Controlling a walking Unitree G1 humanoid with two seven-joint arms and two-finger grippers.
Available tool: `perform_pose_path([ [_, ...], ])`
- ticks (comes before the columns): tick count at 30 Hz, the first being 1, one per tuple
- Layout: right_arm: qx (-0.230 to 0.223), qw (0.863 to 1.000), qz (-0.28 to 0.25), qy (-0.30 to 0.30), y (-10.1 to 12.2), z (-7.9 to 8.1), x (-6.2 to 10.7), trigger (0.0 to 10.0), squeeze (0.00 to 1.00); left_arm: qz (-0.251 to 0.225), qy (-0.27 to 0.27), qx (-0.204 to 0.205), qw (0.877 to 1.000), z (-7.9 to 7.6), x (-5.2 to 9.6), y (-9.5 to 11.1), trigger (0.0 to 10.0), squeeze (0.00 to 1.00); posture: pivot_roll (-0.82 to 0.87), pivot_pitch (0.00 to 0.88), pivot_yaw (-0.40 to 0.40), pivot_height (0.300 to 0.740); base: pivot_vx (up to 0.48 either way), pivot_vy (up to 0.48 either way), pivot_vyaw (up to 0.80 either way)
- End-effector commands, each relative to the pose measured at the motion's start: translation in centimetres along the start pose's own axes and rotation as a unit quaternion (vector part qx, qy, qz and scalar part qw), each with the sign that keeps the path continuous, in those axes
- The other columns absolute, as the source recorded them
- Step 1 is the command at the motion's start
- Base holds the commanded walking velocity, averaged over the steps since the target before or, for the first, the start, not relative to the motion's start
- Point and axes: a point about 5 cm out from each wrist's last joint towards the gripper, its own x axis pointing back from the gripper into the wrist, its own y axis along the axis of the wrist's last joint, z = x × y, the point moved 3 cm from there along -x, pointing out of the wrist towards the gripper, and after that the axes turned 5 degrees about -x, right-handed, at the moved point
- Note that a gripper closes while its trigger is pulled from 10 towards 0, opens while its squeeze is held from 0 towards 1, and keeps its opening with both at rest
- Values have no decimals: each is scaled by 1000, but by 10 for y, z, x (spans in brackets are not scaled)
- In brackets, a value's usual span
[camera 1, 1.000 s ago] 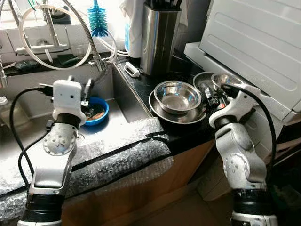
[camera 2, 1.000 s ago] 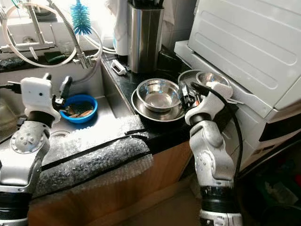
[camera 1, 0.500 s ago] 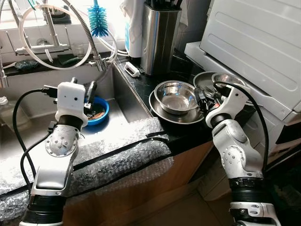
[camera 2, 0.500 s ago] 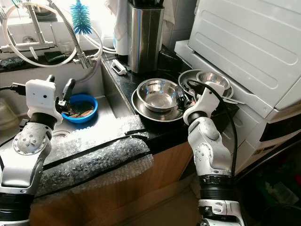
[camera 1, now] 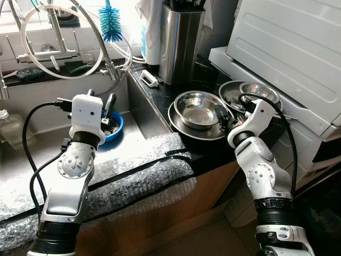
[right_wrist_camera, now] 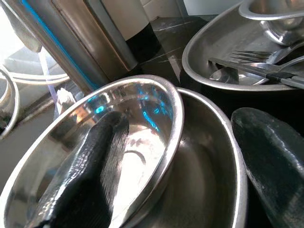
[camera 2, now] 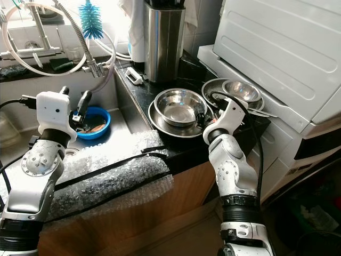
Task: Kitchen organization
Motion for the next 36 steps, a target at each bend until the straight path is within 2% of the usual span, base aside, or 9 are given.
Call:
perform_pose_path([
  [1,-9,1000,7,17,-1,9,-3,10000,0,-16,2,7,1000,1,0,10,10000,0,-32,0,-79,740,0,0,0],
  [11,26,998,-31,40,22,20,-5,10000,0,-14,21,56,998,6,-4,14,10000,0,-31,0,-83,740,0,0,0],
  [14,26,998,-34,39,24,20,-5,10000,0,-14,19,57,998,6,-4,14,10000,0,-32,0,-83,740,0,0,0],
  [19,25,999,-29,31,23,17,-7,10000,0,-13,18,58,998,5,-5,14,10000,0,-31,0,-84,740,0,0,0],
  [21,29,999,-20,26,21,15,-7,10000,0,-14,14,47,999,5,-5,14,10000,0,-33,0,-84,740,0,0,0],
  [36,38,998,20,49,7,23,-9,10000,0,-17,9,40,999,2,-4,16,10000,0,-29,0,-86,740,0,0,0],
])
